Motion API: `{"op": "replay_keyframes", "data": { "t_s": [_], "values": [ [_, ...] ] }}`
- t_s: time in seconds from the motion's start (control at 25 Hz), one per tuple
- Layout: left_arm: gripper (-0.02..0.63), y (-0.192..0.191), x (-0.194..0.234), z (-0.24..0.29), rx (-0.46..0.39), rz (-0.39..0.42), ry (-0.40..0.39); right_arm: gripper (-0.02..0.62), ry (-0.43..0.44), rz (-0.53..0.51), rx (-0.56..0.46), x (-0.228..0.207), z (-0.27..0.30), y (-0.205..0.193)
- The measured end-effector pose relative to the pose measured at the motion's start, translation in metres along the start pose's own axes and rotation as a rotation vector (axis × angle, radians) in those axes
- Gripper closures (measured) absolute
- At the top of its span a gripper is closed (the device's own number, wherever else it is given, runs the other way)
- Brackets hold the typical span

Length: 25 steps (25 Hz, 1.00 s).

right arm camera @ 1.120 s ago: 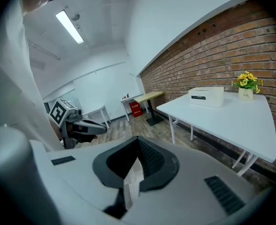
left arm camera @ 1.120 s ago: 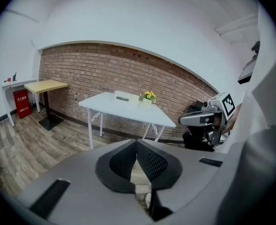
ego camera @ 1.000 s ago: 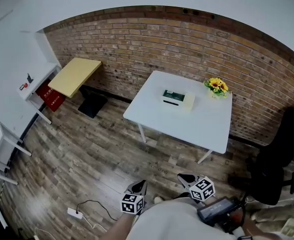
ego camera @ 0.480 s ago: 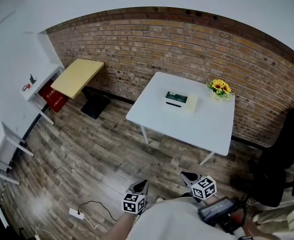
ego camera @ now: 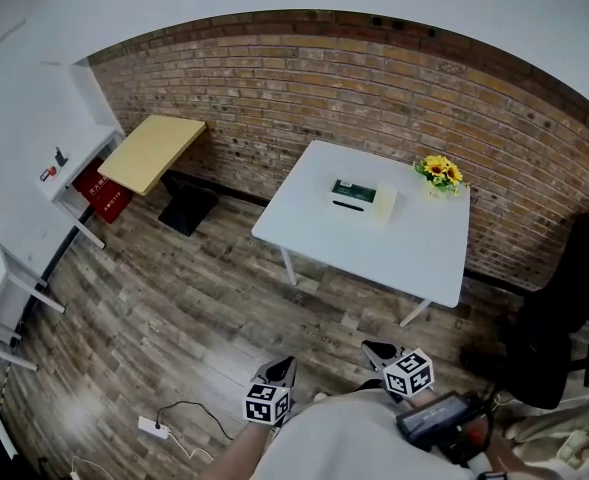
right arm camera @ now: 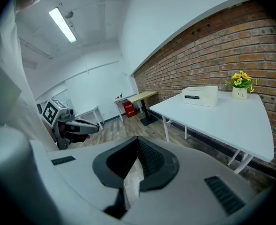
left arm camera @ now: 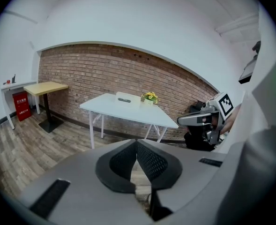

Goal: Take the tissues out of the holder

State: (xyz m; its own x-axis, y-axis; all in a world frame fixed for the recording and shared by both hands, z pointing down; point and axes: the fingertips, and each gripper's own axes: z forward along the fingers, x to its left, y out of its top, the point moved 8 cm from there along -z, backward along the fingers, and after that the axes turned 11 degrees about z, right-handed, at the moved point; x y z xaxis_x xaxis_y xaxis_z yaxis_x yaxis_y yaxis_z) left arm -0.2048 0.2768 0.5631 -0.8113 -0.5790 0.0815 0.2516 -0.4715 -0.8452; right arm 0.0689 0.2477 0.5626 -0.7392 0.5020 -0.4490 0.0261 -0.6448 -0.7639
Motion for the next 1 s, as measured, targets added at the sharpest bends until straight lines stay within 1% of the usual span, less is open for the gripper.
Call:
{"op": "replay_keyframes", "data": {
  "t_s": [0.44,0.64,0.84,1.0],
  "values": [
    [0.595,-0.004,0.016,-0.004,0.002,-0.018,0.018,0.589,0.007,-0.009,0.012,0.006,0.014,0.007],
    [0.595,-0.008,0.021,-0.008,0.013,-0.041,0.029,0.589,0.011,0.004,0.032,0.006,0.023,0.007],
    [0.595,-0.015,0.03,-0.008,0.043,-0.075,0.06,0.589,0.043,0.013,0.065,0.002,0.044,0.011],
    [0.595,-0.01,0.044,-0.004,0.056,-0.091,0.085,0.589,0.073,0.007,0.077,-0.002,0.067,0.026]
  ]
}}
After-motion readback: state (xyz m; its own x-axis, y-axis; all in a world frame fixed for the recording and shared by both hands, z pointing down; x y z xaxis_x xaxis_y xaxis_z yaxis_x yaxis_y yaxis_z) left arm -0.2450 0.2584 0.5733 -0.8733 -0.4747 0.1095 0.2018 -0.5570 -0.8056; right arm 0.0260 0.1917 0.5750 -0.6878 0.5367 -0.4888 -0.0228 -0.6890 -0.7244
